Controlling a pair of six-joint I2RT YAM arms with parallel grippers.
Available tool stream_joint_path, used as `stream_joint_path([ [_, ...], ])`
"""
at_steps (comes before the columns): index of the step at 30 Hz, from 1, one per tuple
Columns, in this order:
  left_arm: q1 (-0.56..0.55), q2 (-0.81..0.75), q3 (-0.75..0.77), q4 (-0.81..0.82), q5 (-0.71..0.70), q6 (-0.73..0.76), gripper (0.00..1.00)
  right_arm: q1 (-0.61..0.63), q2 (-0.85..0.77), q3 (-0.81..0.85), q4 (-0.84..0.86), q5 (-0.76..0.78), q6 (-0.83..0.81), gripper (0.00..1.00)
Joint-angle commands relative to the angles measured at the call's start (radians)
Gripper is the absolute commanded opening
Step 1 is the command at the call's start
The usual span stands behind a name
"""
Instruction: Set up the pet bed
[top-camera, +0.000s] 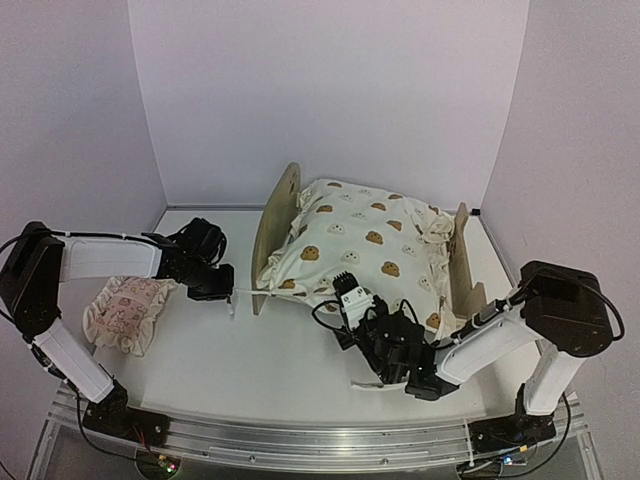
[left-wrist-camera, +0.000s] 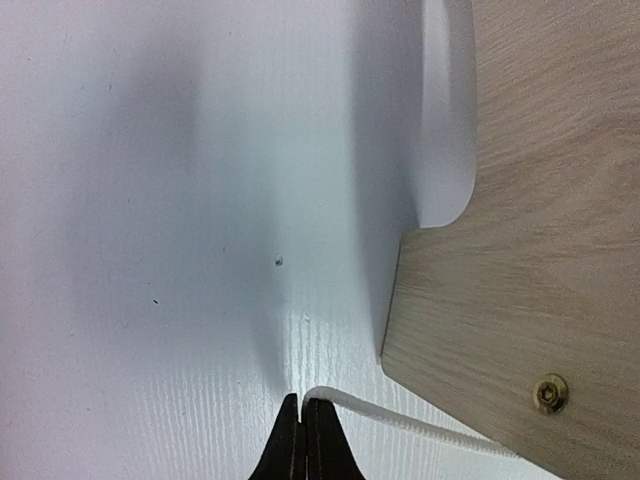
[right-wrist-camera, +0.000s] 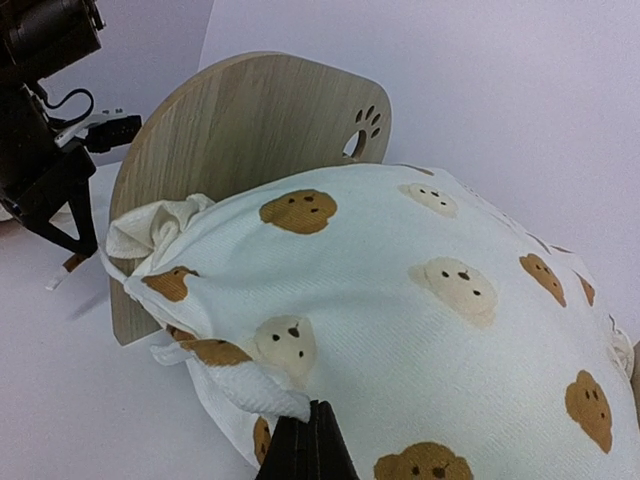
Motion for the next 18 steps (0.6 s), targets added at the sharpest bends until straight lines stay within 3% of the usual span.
stream_joint_path([
  [1, 0.058, -0.057, -0.060, -0.028, -0.090, -0.004, 0.00, -0.013, -0.071, -0.058, 0.073, 0.056, 0.061, 0.00],
  [9, 0.056, -0.148, -0.155, -0.045, -0.010, -0.007, 0.00, 0.032, -0.022, -0.074, 0.010, -0.252, 0.092, 0.00],
  [18, 0.056, -0.193, -0.198, -0.050, 0.006, -0.012, 0.03, 0.079, 0.100, -0.033, -0.046, -0.338, 0.150, 0.01],
])
